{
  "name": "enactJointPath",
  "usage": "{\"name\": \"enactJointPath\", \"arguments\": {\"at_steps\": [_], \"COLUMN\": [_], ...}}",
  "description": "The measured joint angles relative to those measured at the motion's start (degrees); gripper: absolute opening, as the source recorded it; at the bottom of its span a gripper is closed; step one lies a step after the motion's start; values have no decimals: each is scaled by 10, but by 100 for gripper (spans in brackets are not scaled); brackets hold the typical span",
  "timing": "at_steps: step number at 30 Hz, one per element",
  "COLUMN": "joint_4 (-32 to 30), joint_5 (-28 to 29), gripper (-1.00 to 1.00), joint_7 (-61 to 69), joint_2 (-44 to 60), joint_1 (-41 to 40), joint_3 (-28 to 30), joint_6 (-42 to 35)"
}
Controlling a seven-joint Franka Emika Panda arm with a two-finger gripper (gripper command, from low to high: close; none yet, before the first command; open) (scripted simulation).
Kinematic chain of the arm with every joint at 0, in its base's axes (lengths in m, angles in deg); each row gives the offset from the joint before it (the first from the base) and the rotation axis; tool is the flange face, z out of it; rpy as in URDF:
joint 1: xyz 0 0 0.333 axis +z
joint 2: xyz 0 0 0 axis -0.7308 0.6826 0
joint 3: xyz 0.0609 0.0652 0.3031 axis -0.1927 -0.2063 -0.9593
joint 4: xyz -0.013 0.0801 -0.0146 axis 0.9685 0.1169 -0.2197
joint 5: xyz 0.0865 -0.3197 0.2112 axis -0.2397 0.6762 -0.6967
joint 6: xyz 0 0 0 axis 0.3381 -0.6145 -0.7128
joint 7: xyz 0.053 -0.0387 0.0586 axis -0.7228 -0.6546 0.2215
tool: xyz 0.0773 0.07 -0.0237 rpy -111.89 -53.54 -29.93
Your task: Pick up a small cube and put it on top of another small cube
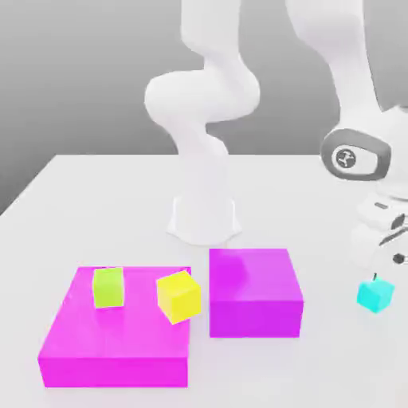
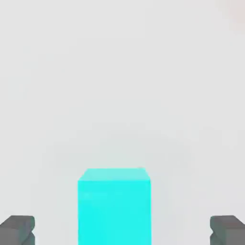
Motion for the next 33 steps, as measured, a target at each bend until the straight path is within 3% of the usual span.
{"name": "enactJointPath", "arguments": {"at_steps": [2,3,10,15,17,22,31,33], "joint_4": [10,13,13,-11,-23,-52,-103,-112], "joint_5": [35,44,44,-50,-87,-136,-167,-169], "gripper": [0,-100,-100,-100,-100,-100,-100,-100], "joint_7": [-27,-35,-35,37,89,244,495,522], "joint_2": [40,52,51,-40,-83,-186,-359,-357], "joint_1": [38,49,48,-14,-42,-180,-286,-300], "joint_3": [45,58,56,-26,-26,29,205,227], "joint_6": [31,40,39,-26,-54,-121,-241,-231]}}
